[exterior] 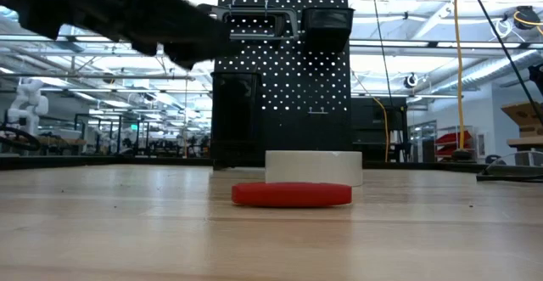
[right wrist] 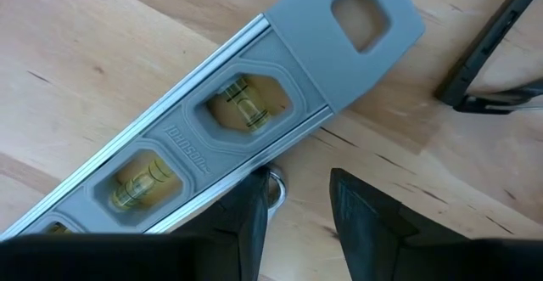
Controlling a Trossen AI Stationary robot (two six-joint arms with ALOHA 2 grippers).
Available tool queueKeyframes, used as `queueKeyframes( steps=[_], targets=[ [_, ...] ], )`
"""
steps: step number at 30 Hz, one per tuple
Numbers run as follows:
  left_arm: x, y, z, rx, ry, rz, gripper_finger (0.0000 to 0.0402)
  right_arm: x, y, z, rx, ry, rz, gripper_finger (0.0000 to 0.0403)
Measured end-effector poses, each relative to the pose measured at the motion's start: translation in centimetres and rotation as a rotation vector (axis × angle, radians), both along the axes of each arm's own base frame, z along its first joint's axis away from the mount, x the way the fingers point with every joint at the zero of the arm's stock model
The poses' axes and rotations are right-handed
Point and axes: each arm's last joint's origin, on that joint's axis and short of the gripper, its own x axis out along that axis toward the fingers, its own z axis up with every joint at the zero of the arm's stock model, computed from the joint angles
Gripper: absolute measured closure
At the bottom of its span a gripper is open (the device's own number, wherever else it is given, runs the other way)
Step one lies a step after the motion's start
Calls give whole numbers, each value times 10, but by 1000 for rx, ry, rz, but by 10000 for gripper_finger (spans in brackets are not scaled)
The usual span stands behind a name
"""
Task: Hang tools onto peg board
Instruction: Put the gray level into the left black tool bin
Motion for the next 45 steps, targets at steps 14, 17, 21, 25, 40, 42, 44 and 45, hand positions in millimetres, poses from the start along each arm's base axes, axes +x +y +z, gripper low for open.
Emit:
queueKeyframes(
  steps=[14, 17, 21, 25, 40, 42, 44, 45],
  targets=[
    [77, -33, 33, 252, -65, -263, 181, 3, 3, 0, 31, -24, -1, 280],
    [99, -41, 39, 341, -52, -291, 181, 3, 3, -1, 34, -26, -1, 280],
    [119, -52, 42, 415, -65, -320, 181, 4, 4, 0, 40, -32, -1, 280],
    [135, -61, 39, 476, -89, -351, 181, 4, 3, 0, 41, -33, -6, 280],
    [198, -94, -24, 586, -94, -430, 181, 4, 2, -1, 40, -25, -57, 280],
    [204, -101, -27, 614, -106, -405, 181, 4, 2, -1, 39, -25, -55, 280],
    [211, -107, -27, 625, -113, -367, 181, 4, 2, -1, 39, -26, -53, 280],
    [214, -109, -27, 627, -118, -352, 181, 4, 2, -1, 38, -26, -52, 280]
  ],
)
